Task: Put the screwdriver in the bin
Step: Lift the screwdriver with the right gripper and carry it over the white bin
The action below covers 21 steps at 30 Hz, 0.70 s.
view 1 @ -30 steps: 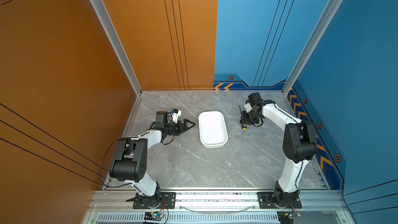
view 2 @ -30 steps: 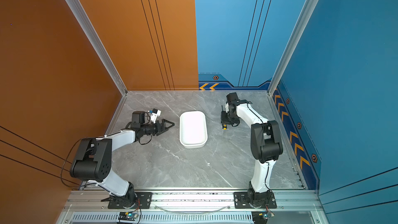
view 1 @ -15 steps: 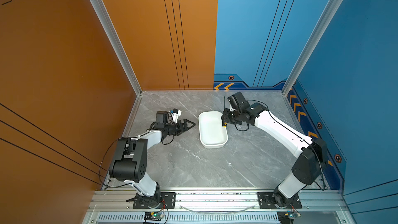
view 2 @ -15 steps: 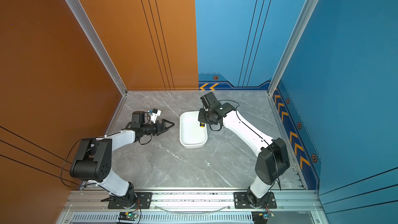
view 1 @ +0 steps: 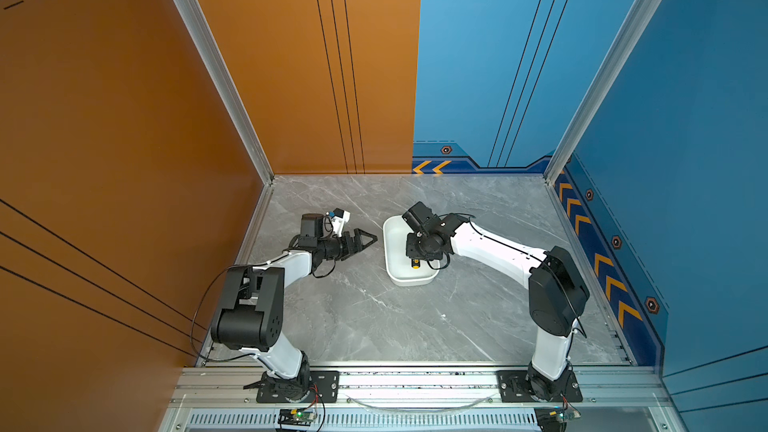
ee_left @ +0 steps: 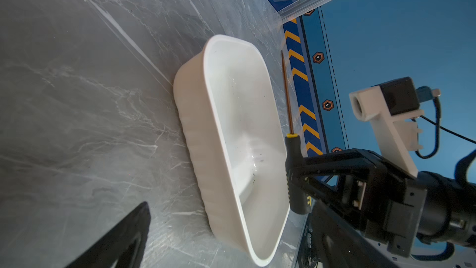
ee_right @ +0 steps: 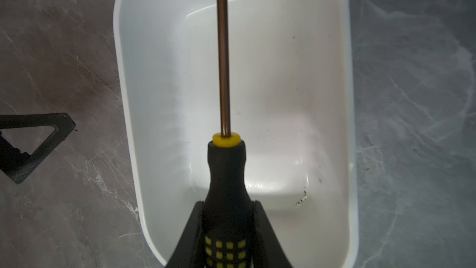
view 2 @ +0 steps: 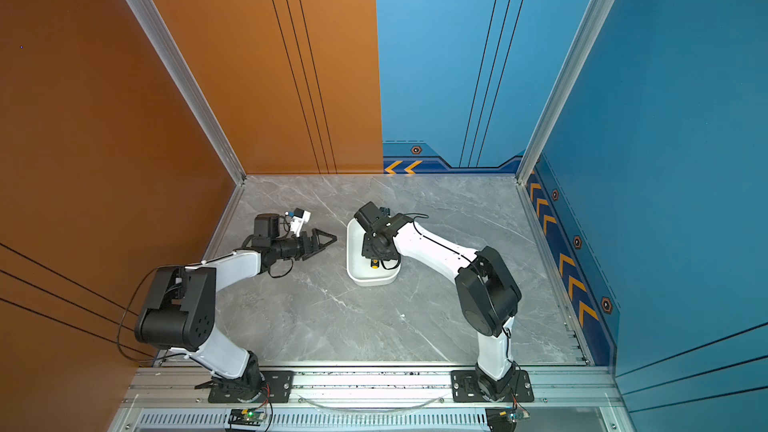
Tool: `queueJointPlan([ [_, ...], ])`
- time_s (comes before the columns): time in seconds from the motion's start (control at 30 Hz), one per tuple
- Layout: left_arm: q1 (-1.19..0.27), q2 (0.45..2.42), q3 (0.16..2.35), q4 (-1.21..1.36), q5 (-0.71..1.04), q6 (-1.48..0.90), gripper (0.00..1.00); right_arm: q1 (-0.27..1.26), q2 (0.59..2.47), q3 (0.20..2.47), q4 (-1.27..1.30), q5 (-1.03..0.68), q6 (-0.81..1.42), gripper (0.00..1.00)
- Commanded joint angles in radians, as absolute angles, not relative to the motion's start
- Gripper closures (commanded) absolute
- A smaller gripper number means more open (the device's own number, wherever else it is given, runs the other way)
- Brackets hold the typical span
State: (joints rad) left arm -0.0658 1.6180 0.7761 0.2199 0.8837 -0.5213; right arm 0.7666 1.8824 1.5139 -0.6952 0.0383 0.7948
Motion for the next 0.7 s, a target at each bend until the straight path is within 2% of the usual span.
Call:
queueJointPlan([
  [0.0,-0.061,1.637,0.769,0.231,0.905,-0.512,0.02,0.778,1.896,1.542,-0.683,0.081,0.822,1.00],
  [0.67,-0.058,1.658,0.766,0.237,0.905,-0.513,0.02,0.784,2.025,1.552,-0.681,0.072,0.807,1.00],
])
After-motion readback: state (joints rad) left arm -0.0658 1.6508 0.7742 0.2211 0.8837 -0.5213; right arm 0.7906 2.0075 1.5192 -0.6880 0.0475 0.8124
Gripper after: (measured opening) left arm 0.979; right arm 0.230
